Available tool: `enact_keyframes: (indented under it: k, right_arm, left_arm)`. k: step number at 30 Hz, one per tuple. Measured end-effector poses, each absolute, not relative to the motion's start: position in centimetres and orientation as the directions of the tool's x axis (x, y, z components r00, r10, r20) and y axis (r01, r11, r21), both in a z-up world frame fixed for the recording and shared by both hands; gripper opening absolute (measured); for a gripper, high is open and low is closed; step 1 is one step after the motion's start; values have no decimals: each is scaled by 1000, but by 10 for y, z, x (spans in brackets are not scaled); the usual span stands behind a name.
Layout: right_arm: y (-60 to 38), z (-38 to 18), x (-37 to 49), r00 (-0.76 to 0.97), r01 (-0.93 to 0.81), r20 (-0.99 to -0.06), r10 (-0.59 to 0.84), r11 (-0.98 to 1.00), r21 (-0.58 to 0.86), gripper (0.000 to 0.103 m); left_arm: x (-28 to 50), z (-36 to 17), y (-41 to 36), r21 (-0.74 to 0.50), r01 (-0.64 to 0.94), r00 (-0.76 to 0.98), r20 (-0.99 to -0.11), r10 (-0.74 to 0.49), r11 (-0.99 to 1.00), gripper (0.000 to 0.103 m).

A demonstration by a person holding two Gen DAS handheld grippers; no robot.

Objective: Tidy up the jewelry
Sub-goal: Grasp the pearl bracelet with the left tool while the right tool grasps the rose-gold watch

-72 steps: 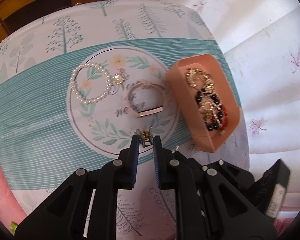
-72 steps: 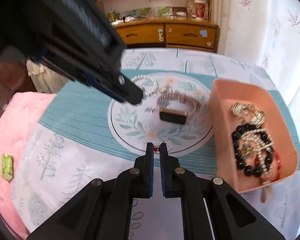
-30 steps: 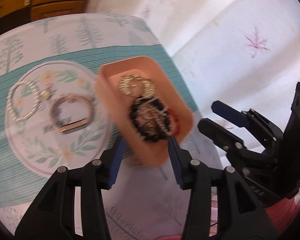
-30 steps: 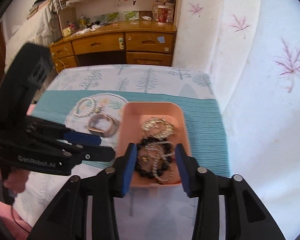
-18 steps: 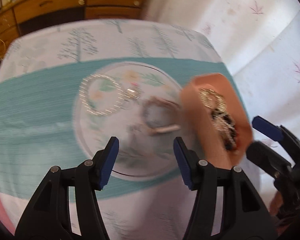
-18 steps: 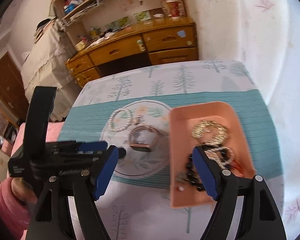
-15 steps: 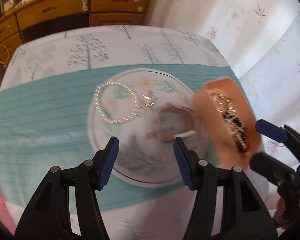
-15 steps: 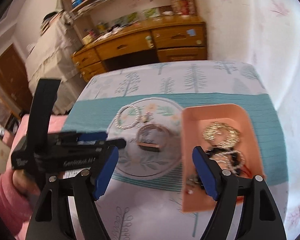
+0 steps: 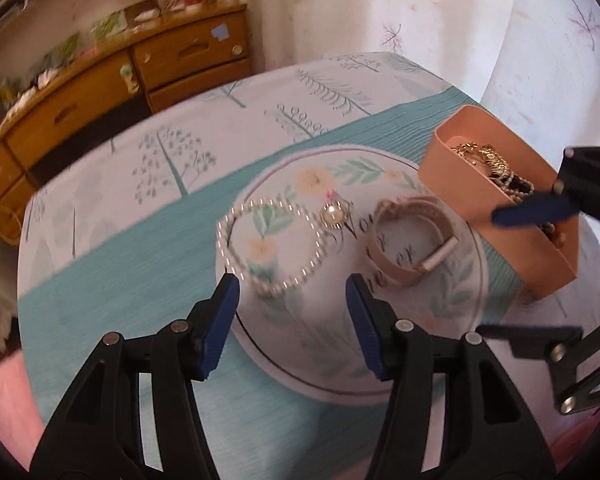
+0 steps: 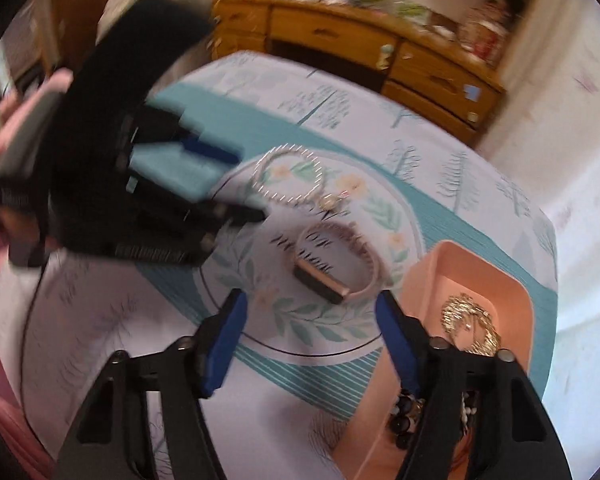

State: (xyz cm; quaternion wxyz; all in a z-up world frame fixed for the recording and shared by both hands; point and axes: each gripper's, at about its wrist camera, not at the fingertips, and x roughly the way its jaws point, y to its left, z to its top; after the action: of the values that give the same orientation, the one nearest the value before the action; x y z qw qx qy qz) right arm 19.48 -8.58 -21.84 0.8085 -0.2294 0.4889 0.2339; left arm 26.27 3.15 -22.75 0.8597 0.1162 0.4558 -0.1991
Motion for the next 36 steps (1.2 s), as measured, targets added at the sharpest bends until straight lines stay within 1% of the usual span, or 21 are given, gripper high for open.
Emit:
enact_keyframes:
  k: [1, 2, 3, 6, 8, 10, 12, 13, 16, 17, 19, 20, 22, 24, 27, 28, 29, 30, 36]
  right_arm:
    - [-83, -223, 194, 411, -617, -900, 145, 771, -157, 59]
    - [-79, -227, 194, 414, -628, -900, 139, 759, -172, 57]
    - [-77, -230, 193, 417, -634, -899, 137, 752, -180, 57]
    - [-71, -238, 195, 430, -643, -893, 136, 740, -197, 55]
    - [-68, -241, 197, 444, -644, -887, 130, 734, -214, 49]
    - [-66, -244, 200, 448, -648, -885, 124, 727, -226, 48]
    - [-66, -248, 206, 447, -645, -887, 115, 729, -230, 45]
    - [-66, -250, 210, 444, -640, -889, 111, 733, -228, 42]
    - [-70, -255, 219, 429, -632, -896, 117, 748, -205, 39]
    - [-70, -257, 223, 425, -626, -898, 115, 754, -200, 36]
    - [-71, -258, 224, 438, -616, -893, 107, 759, -211, 34]
    - [-71, -259, 227, 436, -613, -893, 110, 763, -205, 33]
    - [-71, -260, 229, 430, -607, -896, 113, 771, -193, 32]
    - [-71, -262, 233, 423, -601, -899, 113, 777, -185, 30]
    - [-72, -268, 240, 408, -594, -907, 107, 786, -174, 24]
    - [-73, -270, 243, 398, -593, -911, 109, 788, -164, 21]
    - [-74, -272, 246, 386, -592, -915, 113, 792, -152, 15]
    - [-76, -274, 249, 370, -588, -921, 121, 798, -131, 12]
    - [-95, -272, 263, 314, -491, -932, 184, 871, 6, 9]
  left_arm:
    - [267, -229, 31, 26, 459, 505, -830, -236, 888, 49]
    - [272, -229, 29, 35, 470, 504, -830, -236, 882, 44]
    - [274, -229, 28, 41, 481, 505, -830, -238, 876, 42]
    - [282, -232, 23, 70, 520, 496, -837, -234, 851, 40]
    - [286, -233, 22, 61, 539, 482, -840, -248, 840, 40]
    - [288, -235, 20, 45, 555, 459, -850, -260, 831, 40]
    - [290, -240, 17, 36, 569, 435, -861, -263, 821, 32]
    - [291, -242, 15, 35, 577, 422, -868, -261, 816, 31]
    - [290, -245, 11, 30, 588, 417, -867, -271, 808, 29]
    - [289, -245, 10, 28, 592, 416, -867, -275, 806, 28]
    - [290, -245, 9, 11, 599, 406, -866, -292, 801, 22]
    - [290, -245, 9, -1, 602, 399, -866, -301, 799, 17]
    - [289, -244, 7, 0, 604, 400, -865, -303, 797, 13]
    - [290, -244, 6, -2, 600, 402, -864, -304, 800, 6]
    - [290, -244, 7, -12, 580, 409, -861, -303, 815, 6]
    - [290, -244, 7, -21, 566, 411, -860, -303, 824, 6]
    - [290, -244, 8, -30, 551, 412, -860, -303, 834, 6]
    - [291, -244, 9, -39, 538, 412, -859, -303, 842, 6]
    - [293, -241, 24, -126, 414, 432, -844, -317, 901, 5]
